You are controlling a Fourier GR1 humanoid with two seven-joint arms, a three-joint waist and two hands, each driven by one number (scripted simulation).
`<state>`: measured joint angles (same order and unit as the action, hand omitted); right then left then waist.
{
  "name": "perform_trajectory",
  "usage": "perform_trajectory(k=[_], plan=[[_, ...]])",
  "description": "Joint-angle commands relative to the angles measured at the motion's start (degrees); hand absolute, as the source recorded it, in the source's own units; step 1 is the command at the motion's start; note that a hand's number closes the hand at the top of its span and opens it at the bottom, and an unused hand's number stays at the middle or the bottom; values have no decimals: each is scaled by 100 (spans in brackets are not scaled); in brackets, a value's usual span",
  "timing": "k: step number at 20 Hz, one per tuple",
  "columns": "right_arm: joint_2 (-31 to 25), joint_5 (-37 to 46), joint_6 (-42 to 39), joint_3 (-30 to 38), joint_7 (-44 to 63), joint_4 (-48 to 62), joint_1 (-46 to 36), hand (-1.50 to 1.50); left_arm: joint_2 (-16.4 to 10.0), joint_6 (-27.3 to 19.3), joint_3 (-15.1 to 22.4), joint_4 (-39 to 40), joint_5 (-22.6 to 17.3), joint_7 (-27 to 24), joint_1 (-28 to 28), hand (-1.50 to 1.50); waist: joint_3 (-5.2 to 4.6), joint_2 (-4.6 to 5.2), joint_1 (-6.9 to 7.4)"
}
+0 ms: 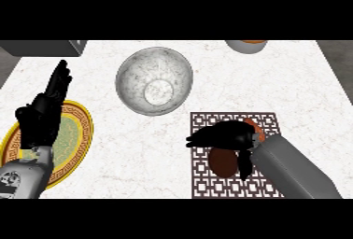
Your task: Pick the cupcake from the placemat and place it in the bowl
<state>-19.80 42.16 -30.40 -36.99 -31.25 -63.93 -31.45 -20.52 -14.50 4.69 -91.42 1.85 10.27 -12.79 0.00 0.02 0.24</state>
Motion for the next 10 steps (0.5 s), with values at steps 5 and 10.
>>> perform_trajectory(k=[5,10], plan=[[679,875,800,-182,-725,970,-193,150,221,129,-5,-60,229,-152,204,0,2,9,43],[572,1033,974,216,-1332,1316,-186,150,93,432,-355,-244,120,-183,393,0,1,5,38]])
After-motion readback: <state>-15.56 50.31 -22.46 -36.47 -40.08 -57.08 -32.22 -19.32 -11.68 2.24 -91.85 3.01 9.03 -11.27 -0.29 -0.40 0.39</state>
